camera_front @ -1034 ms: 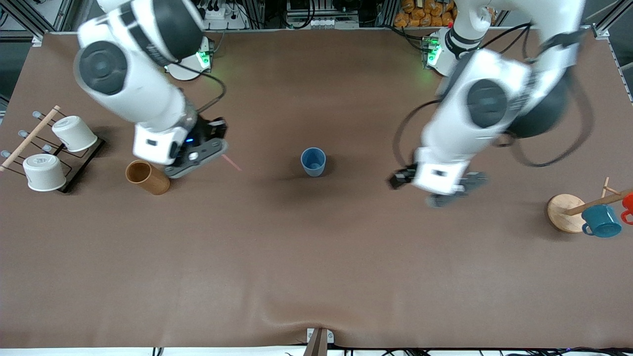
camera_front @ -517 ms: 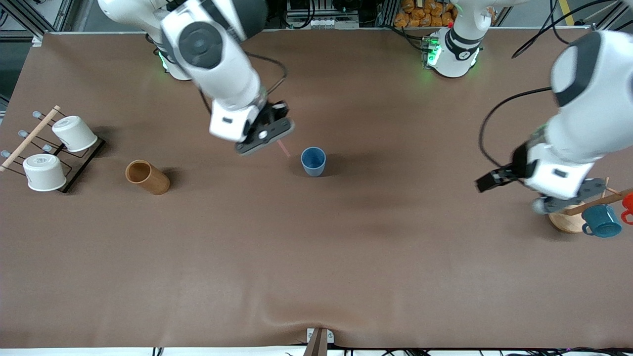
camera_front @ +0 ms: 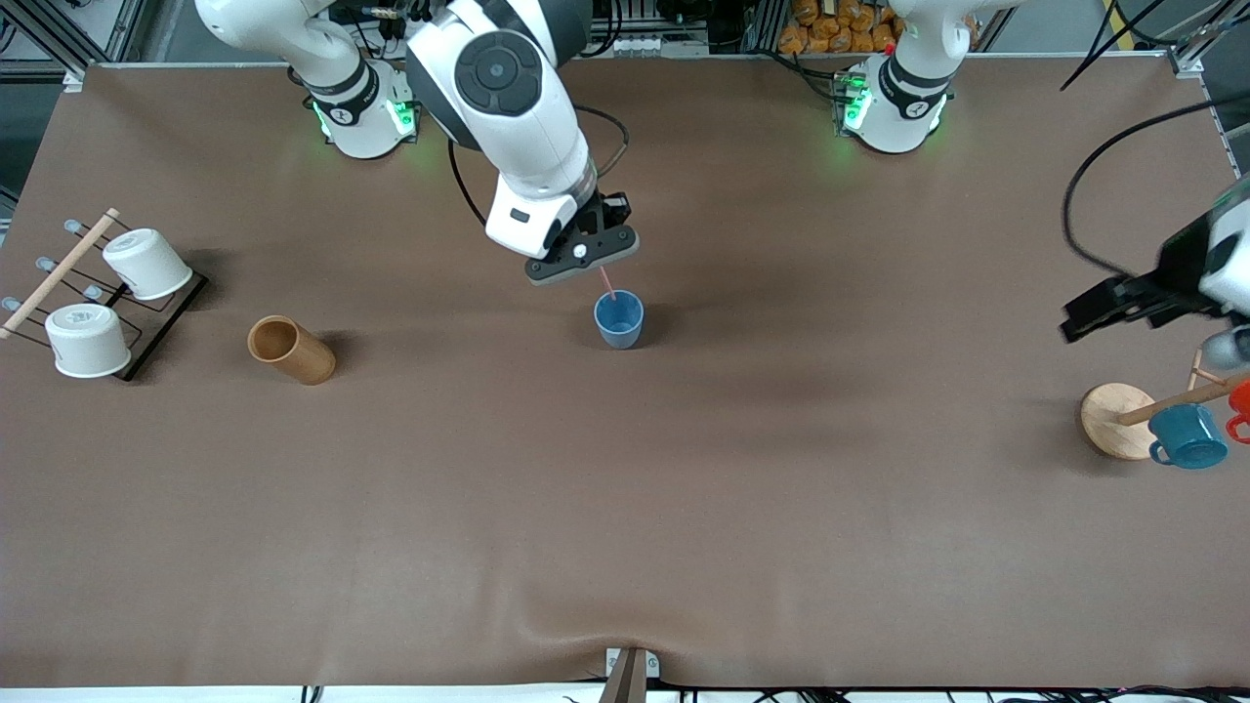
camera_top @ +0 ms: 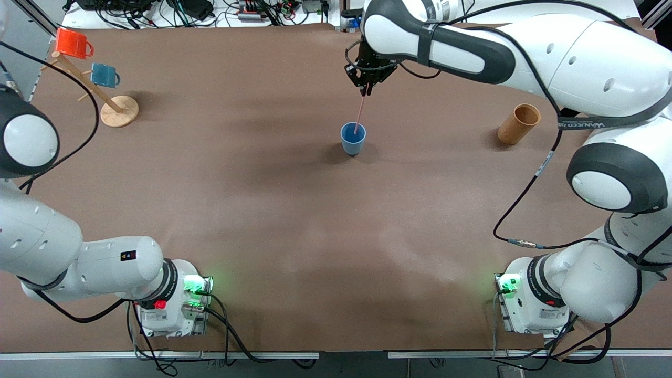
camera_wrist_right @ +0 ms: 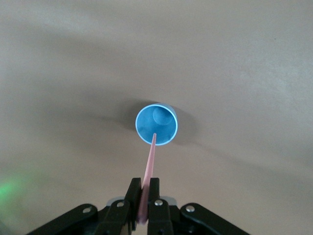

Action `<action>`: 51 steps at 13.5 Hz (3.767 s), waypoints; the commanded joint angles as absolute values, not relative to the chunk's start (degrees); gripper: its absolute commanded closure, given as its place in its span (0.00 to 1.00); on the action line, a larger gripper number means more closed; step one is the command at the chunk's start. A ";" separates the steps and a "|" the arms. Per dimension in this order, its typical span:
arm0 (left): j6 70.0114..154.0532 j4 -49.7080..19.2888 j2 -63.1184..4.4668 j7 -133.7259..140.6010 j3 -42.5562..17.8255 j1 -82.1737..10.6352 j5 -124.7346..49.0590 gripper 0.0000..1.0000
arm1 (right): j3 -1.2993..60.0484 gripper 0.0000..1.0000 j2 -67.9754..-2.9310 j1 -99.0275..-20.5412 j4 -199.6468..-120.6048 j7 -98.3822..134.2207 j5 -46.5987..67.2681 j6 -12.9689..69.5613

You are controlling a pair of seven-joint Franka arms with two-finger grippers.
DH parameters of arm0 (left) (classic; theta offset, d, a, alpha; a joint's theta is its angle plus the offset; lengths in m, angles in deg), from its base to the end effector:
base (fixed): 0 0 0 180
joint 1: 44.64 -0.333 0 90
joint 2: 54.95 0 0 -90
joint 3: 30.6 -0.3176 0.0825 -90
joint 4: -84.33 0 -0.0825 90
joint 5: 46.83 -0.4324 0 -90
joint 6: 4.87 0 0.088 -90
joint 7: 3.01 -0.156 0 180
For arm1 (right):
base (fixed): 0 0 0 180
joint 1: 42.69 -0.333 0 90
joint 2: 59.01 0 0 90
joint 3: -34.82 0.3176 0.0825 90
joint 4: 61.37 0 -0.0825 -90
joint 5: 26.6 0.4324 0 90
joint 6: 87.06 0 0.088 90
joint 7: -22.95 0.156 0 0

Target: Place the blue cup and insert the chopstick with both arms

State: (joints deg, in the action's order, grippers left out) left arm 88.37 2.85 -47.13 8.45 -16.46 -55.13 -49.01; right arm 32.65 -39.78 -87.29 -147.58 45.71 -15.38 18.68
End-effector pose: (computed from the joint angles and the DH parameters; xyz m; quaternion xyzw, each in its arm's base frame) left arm 0.6534 -0.0264 0.5771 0.9969 0.0694 0.0364 0.0024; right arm 0.5062 0.4995 0.4167 -0.9855 -0.1453 0.0450 0.0756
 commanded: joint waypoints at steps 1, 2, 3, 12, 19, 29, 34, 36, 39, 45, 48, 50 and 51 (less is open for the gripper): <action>85.59 1.27 -50.19 5.51 -15.66 -56.16 -50.35 0.00 | 31.75 1.00 -38.70 -88.39 -147.59 47.47 -15.08 19.99; 84.79 1.27 -50.81 5.51 -15.66 -56.07 -50.35 0.00 | 31.75 1.00 -38.53 -88.48 -147.68 47.47 -15.17 19.99; 84.78 0.92 -51.51 5.43 -15.75 -55.98 -50.08 0.00 | 31.75 1.00 -38.09 -88.48 -147.59 47.56 -15.26 20.08; 85.04 -5.31 -56.26 5.34 -29.19 -42.28 -48.32 0.00 | 31.66 0.92 -32.20 -88.92 -147.59 48.00 -15.44 23.24; 85.48 -5.15 -55.30 5.34 -29.11 -42.01 -46.83 0.00 | 31.48 0.00 -32.72 -88.22 -147.15 47.82 -16.49 24.04; 84.96 -4.97 -55.83 5.25 -29.11 -42.01 -46.74 0.00 | 29.73 0.00 -45.81 -64.25 -148.90 25.45 -16.23 3.31; 84.87 -5.06 -55.83 5.25 -28.93 -42.01 -46.74 0.00 | 22.34 0.00 -51.44 -56.86 -150.49 14.43 -17.27 -2.94; 84.87 -4.97 -55.91 5.25 -28.93 -42.01 -46.74 0.00 | 22.26 0.00 -52.84 -53.34 -150.23 11.37 -19.30 -4.00; 84.87 -4.97 -56.00 5.25 -28.93 -42.01 -46.65 0.00 | 26.10 0.00 -57.41 -47.01 -150.22 9.77 -23.68 -5.31; 84.87 -4.79 -56.09 5.16 -28.85 -42.01 -46.65 0.00 | 28.93 0.00 -60.32 -42.69 -148.21 15.89 -25.28 -10.40; 84.87 -2.78 -55.39 5.25 -28.93 -41.92 -46.74 0.00 | 29.29 0.00 -61.11 -42.77 -146.89 19.26 -25.28 -10.95; 84.78 -2.60 -55.47 5.25 -28.85 -42.01 -46.65 0.00 | 30.07 0.00 -61.38 -42.86 -145.66 20.48 -25.37 -10.77; 84.09 -2.51 -55.47 5.34 -28.76 -42.01 -46.57 0.00 | 30.25 0.00 -61.73 -42.95 -145.05 23.80 -25.37 -10.95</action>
State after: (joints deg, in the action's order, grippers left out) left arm 84.99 -2.89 -54.81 6.08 -28.53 -42.26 -47.70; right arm 28.60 -60.53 -43.98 -146.19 19.64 -24.51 -10.21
